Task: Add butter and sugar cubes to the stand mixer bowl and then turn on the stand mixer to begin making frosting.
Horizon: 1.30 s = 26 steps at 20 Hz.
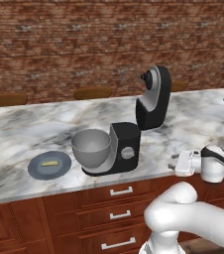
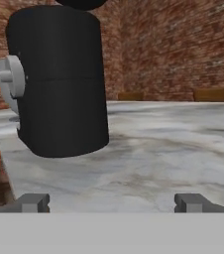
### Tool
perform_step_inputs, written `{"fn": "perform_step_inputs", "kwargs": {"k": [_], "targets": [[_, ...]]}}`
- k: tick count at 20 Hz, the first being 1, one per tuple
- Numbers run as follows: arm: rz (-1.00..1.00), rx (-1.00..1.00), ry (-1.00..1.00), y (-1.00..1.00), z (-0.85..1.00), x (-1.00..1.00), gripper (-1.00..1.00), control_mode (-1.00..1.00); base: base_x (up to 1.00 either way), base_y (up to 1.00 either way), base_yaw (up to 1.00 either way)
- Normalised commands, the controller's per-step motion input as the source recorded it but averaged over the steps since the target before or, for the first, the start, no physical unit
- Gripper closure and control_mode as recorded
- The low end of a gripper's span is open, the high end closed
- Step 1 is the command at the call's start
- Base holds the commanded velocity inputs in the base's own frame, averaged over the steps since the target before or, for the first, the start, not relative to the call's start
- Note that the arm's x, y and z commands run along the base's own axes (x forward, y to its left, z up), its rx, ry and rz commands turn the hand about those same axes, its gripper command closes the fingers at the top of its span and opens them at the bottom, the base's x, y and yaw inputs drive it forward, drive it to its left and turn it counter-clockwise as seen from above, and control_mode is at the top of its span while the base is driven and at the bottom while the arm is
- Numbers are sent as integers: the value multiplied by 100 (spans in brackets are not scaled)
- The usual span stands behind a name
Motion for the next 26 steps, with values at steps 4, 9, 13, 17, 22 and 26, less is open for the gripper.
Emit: {"fn": "perform_step_inputs", "kwargs": {"k": [4,9,13,17,22,26], "targets": [[-6,-1,0,0,-32,9,-100,-100,0,0,0],[-5,-1,0,-4,-35,0,-100,-100,0,0,0],[-5,0,0,0,-28,1,-100,-100,0,0,0],[-5,-1,0,0,-31,0,-100,-100,0,0,0],[-5,-2,0,-3,-36,0,100,-100,0,0,0],[-3,-1,0,-26,-37,0,100,-100,0,0,0]]}}
